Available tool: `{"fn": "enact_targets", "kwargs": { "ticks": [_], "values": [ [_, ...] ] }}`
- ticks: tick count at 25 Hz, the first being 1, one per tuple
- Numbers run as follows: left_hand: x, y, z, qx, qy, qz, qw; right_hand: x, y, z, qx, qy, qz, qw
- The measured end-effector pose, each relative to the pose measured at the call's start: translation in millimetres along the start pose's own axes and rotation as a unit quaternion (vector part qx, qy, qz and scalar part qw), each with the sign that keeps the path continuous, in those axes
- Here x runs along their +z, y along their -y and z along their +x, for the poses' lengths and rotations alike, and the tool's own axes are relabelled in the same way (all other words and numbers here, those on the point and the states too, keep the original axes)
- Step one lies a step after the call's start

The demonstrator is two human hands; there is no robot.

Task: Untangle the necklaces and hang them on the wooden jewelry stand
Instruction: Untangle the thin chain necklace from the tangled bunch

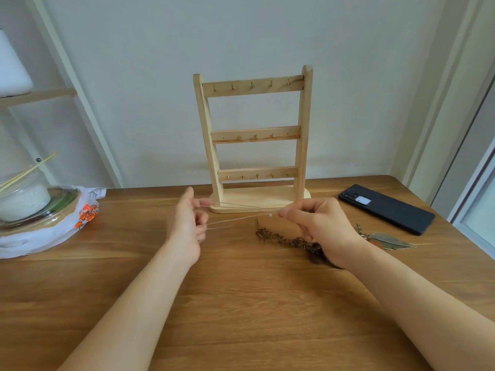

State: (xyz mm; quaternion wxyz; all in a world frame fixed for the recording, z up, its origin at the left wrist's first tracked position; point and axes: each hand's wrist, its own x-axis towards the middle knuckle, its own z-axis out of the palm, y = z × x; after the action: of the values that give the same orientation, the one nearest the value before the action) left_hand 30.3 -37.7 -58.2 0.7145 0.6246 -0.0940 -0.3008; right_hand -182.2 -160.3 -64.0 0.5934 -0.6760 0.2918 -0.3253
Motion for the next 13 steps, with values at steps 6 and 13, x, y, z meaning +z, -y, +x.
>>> {"fn": "enact_targets", "kwargs": {
  "ticks": [6, 13],
  "values": [
    [-7.2, 0.6, -7.4, 0.225, -0.109, 0.287, 0.925, -2.9, 1.5, 0.6, 0.076, 0.022, 0.134, 0.988],
    [-7.4, 3.2, -0.7, 0.236, 0.102, 0.311, 0.915, -2.5, 9.0, -1.2, 0.116, 0.073, 0.186, 0.973]
  ]
}}
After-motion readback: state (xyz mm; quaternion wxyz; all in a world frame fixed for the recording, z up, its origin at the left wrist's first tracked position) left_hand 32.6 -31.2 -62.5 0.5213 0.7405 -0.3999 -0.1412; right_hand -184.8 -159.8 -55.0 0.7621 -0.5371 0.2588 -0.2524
